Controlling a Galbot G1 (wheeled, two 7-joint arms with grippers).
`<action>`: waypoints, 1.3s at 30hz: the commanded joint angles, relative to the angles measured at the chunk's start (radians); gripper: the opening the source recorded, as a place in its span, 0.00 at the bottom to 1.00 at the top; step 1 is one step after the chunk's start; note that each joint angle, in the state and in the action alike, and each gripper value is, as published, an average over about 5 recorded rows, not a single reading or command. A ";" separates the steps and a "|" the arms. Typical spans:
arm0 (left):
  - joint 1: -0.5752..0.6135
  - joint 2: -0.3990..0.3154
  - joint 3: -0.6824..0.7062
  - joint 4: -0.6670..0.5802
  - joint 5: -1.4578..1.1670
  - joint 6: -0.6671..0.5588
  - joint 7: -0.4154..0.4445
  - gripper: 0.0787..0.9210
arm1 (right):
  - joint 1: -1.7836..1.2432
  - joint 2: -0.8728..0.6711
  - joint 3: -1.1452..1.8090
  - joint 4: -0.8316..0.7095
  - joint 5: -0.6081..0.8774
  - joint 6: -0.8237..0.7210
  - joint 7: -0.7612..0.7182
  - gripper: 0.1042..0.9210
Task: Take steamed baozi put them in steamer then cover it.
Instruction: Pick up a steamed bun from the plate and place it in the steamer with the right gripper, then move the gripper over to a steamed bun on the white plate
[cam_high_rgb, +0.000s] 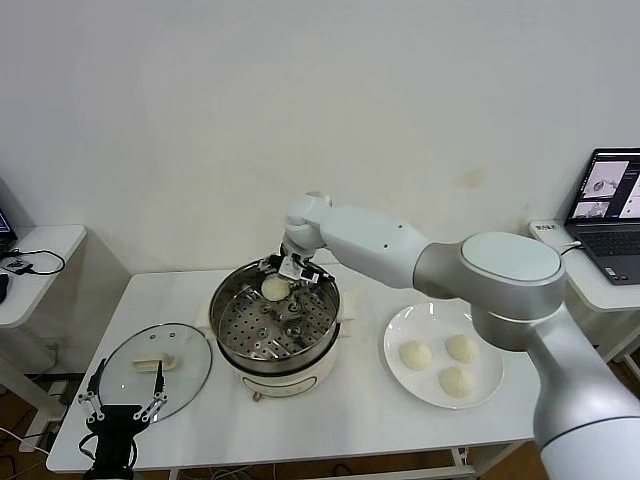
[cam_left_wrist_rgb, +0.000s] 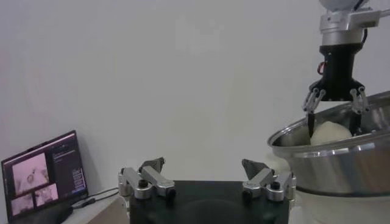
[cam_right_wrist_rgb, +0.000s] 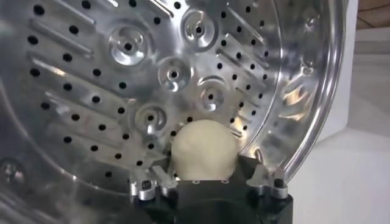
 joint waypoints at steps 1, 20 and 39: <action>0.002 0.005 -0.003 -0.004 -0.009 0.001 0.005 0.88 | 0.133 -0.112 -0.030 0.194 0.259 -0.173 -0.115 0.88; -0.007 0.038 -0.001 0.003 -0.026 0.009 0.014 0.88 | 0.221 -0.863 -0.056 0.815 0.501 -0.770 -0.219 0.88; -0.003 0.027 -0.015 0.010 -0.020 0.024 0.021 0.88 | -0.324 -0.932 0.231 0.700 0.196 -0.732 -0.146 0.88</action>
